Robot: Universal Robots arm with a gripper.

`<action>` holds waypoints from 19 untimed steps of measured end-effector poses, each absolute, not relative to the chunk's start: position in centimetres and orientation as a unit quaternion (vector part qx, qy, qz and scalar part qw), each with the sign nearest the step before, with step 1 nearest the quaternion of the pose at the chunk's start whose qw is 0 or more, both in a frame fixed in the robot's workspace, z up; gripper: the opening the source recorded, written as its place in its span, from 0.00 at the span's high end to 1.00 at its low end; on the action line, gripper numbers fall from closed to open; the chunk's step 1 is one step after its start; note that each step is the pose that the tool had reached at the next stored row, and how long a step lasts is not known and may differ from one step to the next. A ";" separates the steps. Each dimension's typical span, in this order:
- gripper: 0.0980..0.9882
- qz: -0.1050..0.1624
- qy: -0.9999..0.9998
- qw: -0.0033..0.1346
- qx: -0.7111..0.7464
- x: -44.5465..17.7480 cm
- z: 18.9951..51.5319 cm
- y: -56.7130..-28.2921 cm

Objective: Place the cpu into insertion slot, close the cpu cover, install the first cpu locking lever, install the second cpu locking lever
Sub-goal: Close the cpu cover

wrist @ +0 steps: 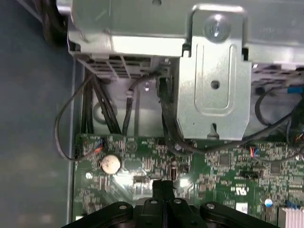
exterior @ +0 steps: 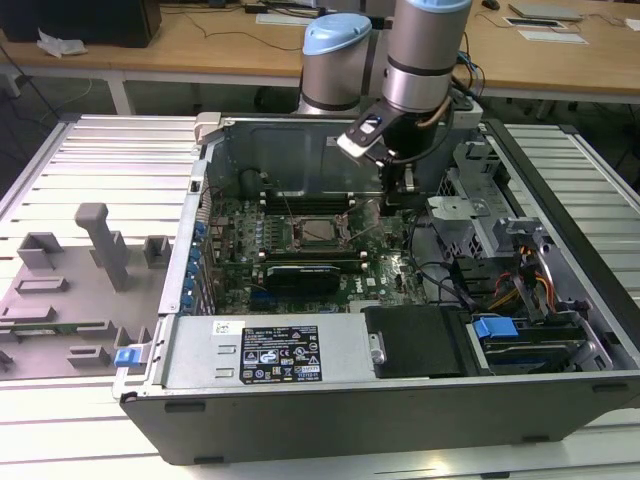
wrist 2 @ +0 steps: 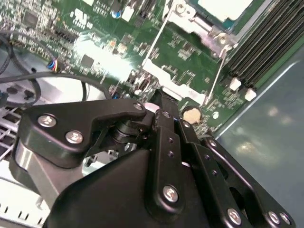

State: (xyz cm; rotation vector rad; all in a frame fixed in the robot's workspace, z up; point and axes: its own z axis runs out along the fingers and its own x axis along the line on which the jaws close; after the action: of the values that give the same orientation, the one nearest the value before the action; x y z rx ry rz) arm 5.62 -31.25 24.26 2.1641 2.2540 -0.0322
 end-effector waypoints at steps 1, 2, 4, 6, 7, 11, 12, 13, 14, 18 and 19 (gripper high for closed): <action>0.99 -0.015 0.721 0.003 0.692 5.6 24.3 -31.3; 0.99 -0.022 0.721 -0.004 0.692 5.7 24.3 -31.3; 0.99 -0.035 0.721 -0.017 0.692 5.8 24.2 -31.3; 0.99 -0.042 0.721 -0.024 0.691 5.8 24.2 -31.3; 0.99 -0.042 0.721 -0.024 0.691 5.8 24.2 -31.3; 0.99 -0.041 0.721 -0.024 0.691 4.8 24.2 -31.2; 0.99 -0.040 0.721 -0.023 0.691 4.5 24.2 -31.2; 0.99 -0.040 0.721 -0.023 0.691 4.1 24.2 -31.2; 0.99 -0.040 0.721 -0.022 0.691 3.7 24.2 -31.2; 0.99 -0.039 0.721 -0.021 0.692 2.7 24.2 -31.2; 0.99 -0.038 0.721 -0.021 0.691 2.4 24.2 -31.2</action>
State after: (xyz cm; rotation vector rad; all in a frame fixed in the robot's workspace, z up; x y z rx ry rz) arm 2.39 -31.22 24.23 2.2019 2.2962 -0.1217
